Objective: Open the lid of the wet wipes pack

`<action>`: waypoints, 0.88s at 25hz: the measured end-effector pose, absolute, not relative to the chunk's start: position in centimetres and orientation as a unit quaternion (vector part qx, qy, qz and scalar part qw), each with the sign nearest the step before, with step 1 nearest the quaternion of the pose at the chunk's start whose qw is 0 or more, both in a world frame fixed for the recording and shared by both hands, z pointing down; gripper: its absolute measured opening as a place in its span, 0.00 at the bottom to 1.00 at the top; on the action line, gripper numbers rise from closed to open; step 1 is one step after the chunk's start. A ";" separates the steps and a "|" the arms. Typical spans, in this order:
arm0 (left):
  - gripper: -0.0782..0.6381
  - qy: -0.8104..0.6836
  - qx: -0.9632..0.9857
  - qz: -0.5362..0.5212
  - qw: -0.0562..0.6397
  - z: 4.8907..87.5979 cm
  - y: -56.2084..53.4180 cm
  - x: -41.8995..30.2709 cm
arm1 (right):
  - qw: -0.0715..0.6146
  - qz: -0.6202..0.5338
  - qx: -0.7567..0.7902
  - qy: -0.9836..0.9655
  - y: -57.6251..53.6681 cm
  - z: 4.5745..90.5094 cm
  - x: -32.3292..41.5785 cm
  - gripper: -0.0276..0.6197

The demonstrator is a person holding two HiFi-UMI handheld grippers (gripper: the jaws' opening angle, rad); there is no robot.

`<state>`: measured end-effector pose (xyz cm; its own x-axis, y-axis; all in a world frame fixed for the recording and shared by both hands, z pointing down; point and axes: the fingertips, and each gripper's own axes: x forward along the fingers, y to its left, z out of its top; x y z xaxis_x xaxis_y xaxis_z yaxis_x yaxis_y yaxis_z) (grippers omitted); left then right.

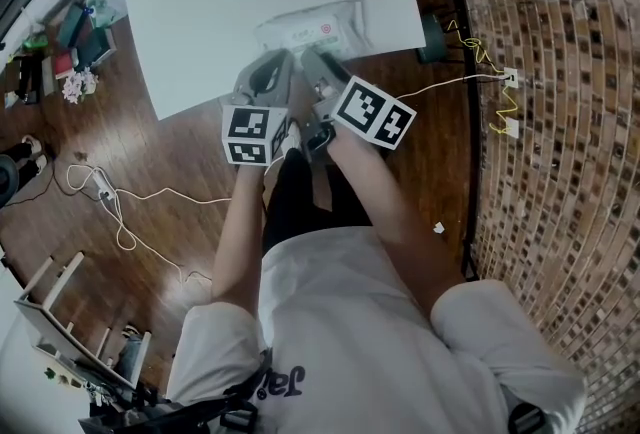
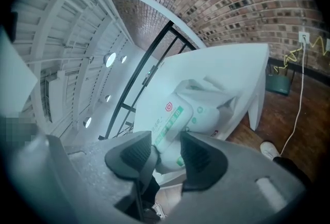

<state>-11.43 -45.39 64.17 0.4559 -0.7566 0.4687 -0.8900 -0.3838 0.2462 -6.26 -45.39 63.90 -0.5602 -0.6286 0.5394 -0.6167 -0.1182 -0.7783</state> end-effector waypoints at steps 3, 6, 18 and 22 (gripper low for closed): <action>0.13 -0.495 0.822 0.114 0.260 63.9 -45.3 -11.2 | 0.013 -0.582 -0.457 0.672 -45.3 63.8 -6.3 0.29; 0.13 -0.491 0.825 0.106 0.258 63.8 -45.2 -11.3 | 0.009 -0.587 -0.439 0.680 -45.2 63.9 -6.3 0.25; 0.12 -0.492 0.823 0.121 0.258 63.8 -45.3 -11.0 | 0.025 -0.584 -0.422 0.693 -46.3 63.4 -6.1 0.13; 0.13 -0.491 0.822 0.118 0.264 63.5 -45.4 -11.3 | 0.020 -0.582 -0.424 0.694 -46.4 63.5 -6.0 0.09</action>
